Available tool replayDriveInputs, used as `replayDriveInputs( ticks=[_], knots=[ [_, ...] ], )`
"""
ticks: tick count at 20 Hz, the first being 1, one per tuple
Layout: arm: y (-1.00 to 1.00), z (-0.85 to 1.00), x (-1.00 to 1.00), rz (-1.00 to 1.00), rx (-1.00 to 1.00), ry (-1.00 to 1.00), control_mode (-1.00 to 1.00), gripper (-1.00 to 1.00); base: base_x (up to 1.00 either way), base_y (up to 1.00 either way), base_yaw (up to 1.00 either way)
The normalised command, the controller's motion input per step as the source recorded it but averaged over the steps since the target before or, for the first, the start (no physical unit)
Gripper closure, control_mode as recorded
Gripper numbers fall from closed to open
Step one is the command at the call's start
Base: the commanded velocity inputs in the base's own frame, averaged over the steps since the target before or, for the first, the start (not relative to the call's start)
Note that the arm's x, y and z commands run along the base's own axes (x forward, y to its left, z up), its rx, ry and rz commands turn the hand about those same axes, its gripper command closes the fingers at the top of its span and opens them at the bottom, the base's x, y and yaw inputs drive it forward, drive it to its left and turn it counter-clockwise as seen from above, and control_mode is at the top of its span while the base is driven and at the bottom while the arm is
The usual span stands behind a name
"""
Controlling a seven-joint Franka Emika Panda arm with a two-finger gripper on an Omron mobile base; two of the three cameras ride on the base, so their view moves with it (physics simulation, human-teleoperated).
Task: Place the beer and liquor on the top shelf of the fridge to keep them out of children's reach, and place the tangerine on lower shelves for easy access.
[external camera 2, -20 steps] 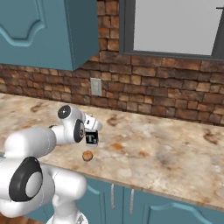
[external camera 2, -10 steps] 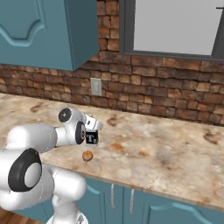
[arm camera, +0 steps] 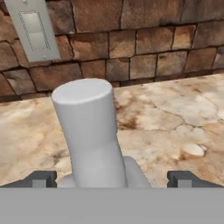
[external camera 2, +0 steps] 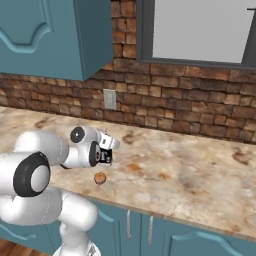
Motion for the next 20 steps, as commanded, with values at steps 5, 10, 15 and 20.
replayDriveInputs(
  ticks=[5,10,15,20],
  knots=[
    [-0.01,-0.07,0.06,0.00,0.00,-0.05,-1.00,1.00,0.00,0.00,0.00],
    [0.00,0.00,0.04,0.00,0.00,-0.01,-1.00,1.00,0.00,0.00,0.00],
    [-0.01,0.37,-0.12,0.09,0.00,0.00,-1.00,1.00,0.00,0.00,0.00],
    [-0.25,0.95,-0.28,0.11,0.00,0.02,-1.00,1.00,0.00,0.00,0.00]
  ],
)
